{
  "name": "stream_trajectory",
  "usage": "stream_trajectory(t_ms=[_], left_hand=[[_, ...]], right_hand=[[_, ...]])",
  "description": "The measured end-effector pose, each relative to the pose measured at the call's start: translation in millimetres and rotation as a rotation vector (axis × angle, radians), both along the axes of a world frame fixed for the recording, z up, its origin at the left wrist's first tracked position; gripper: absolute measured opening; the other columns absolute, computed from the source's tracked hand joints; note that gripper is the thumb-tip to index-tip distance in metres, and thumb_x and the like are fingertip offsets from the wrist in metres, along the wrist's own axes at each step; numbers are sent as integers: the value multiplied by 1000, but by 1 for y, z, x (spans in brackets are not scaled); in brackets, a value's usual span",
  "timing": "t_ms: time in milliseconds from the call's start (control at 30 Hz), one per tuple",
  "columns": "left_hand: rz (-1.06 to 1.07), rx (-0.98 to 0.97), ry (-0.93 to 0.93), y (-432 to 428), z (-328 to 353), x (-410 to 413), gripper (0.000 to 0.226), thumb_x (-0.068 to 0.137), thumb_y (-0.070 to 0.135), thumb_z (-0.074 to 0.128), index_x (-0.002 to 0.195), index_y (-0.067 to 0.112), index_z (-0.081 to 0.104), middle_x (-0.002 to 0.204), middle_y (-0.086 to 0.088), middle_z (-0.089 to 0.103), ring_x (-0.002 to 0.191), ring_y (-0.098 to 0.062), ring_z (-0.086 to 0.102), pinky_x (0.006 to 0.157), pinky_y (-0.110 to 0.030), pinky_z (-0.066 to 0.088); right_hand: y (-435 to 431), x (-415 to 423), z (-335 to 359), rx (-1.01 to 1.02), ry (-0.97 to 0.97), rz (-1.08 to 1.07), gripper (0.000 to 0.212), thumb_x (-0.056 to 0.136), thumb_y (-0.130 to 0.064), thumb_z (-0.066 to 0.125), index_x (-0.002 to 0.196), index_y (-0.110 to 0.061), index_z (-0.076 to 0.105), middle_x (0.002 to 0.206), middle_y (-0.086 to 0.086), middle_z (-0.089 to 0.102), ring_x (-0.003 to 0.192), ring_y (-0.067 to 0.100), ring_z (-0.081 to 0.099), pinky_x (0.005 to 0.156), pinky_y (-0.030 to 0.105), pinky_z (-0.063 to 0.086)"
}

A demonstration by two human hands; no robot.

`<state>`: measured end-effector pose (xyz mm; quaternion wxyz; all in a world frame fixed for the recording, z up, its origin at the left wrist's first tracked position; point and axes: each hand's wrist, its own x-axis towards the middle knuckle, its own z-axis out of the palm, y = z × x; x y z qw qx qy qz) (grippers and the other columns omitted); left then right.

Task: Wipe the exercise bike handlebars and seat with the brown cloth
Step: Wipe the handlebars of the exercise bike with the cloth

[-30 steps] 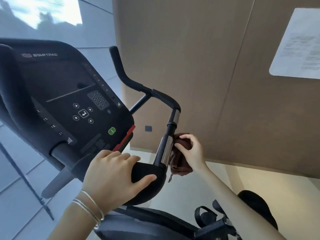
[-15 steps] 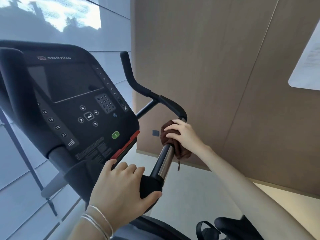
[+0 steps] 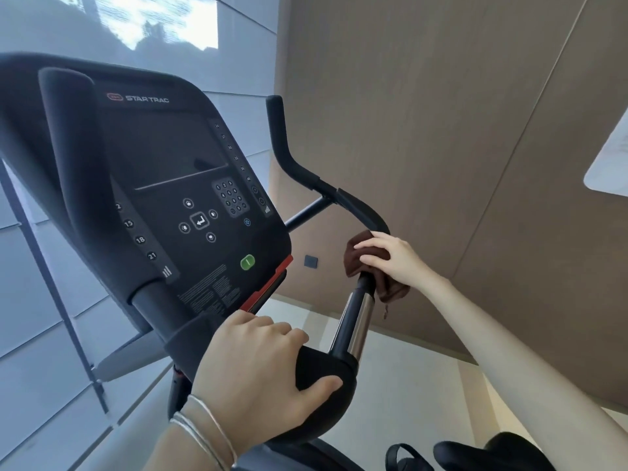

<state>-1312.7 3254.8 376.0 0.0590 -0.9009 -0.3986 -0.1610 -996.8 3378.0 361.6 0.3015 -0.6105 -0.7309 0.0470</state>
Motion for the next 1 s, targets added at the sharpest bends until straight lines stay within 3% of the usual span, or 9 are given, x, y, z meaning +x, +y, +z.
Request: stream_trajectory(t_ms=[167,367,433,500,567,633,800,933,1000], left_hand=[[6,36,-105,-1,1,0,65,71,79,32,80,31,74,64,17,69,63,-5,65,75,-30,53],[32,49,-75,-5,1,4,61,73,74,33,75,31,75,61,19,68,59,-5,66,70,-29,54],[78,41,-52,-7,2,8,65,74,74,27,78,32,75,64,20,69,62,-5,66,71,-29,53],[144,0,-38,-10,5,13,76,73,78,13,96,34,72,79,21,71,77,-4,67,83,-29,48],[219,12,-37,-11,5,19,87,69,79,1,107,35,65,91,20,70,87,-3,65,90,-26,42],[283,38,-25,-12,4,34,88,69,80,-2,107,34,63,92,19,68,87,-3,63,85,-25,43],[374,-20,46,-7,-2,106,60,82,72,30,116,27,52,101,9,61,90,-12,57,74,-27,43],[441,23,51,13,-5,163,42,87,53,46,112,19,46,107,1,57,96,-20,54,70,-29,32],[499,83,7,28,-5,179,30,88,42,48,105,17,49,105,0,57,96,-21,54,70,-29,29]], right_hand=[[31,12,2,1,60,-233,22,89,-20,60,110,-19,66,130,7,54,121,28,48,103,37,38],[11,13,-8,-3,46,-152,24,90,-27,58,113,-24,65,137,4,49,122,25,46,101,34,36],[4,20,-9,10,87,-73,25,90,-26,59,114,-24,64,133,3,52,121,21,48,98,28,33],[10,25,-7,21,86,-60,25,90,-24,59,114,-22,65,131,5,53,119,20,48,96,25,32],[23,29,-4,25,70,-85,24,90,-21,58,113,-20,65,130,7,53,118,23,48,99,29,35],[35,33,-1,23,57,-127,24,91,-21,57,113,-19,64,129,9,52,118,30,49,105,40,38],[44,42,0,-28,42,-141,28,92,-23,55,119,-19,61,133,13,46,118,35,48,105,47,38],[12,57,-25,115,238,4,29,88,-19,62,116,-20,63,123,12,52,111,27,53,93,28,39],[-3,62,-43,191,374,-30,31,85,-17,66,116,-18,63,118,12,56,107,25,55,89,25,39]])
